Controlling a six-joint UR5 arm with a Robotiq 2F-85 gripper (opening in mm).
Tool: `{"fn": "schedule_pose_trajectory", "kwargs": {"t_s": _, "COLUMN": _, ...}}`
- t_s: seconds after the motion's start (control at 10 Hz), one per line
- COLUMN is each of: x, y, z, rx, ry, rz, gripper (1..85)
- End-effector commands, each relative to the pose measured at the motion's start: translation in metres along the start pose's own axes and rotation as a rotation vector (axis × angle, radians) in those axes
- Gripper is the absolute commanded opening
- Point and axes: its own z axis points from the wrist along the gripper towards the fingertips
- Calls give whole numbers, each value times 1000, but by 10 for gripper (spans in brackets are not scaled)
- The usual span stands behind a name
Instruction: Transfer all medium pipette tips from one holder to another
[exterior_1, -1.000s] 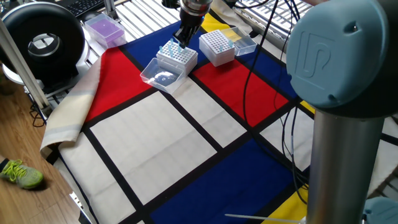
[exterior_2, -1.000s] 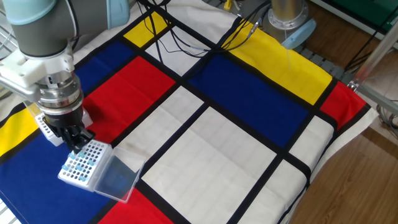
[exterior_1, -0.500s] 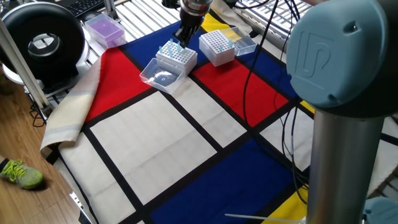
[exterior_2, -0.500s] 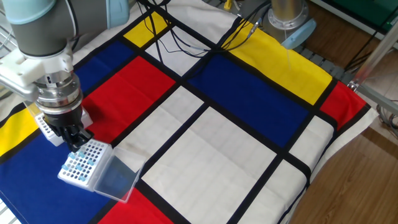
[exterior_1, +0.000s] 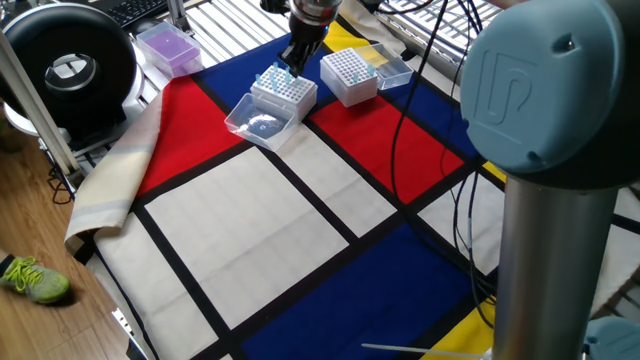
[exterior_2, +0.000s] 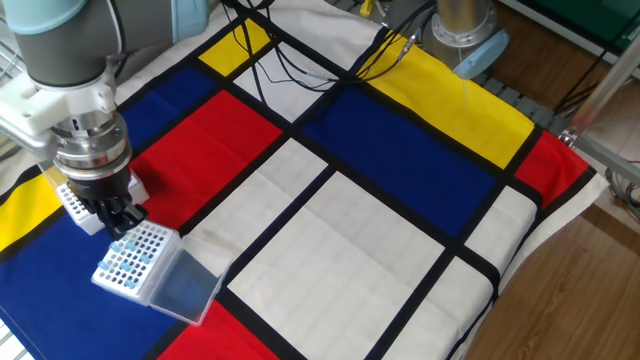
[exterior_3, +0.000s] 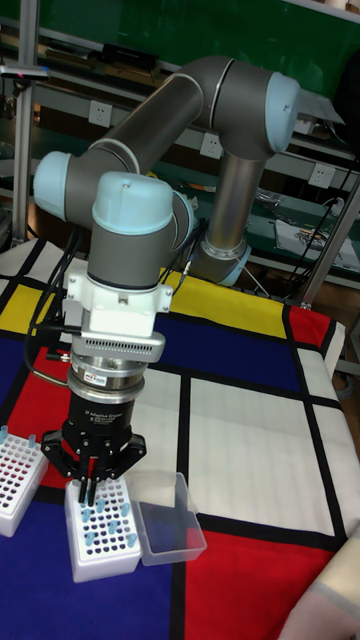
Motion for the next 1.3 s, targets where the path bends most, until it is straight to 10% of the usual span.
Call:
{"fn": "schedule_pose_trajectory", "kwargs": {"t_s": 0.0, "x": -4, "y": -2, "z": -15, "rx": 8, "ry": 4, "rz": 32, "gripper": 17}}
{"fn": "schedule_pose_trajectory", "kwargs": {"t_s": 1.2, "x": -6, "y": -34, "z": -75, "rx": 71, "ry": 20, "rz": 33, "gripper": 13}}
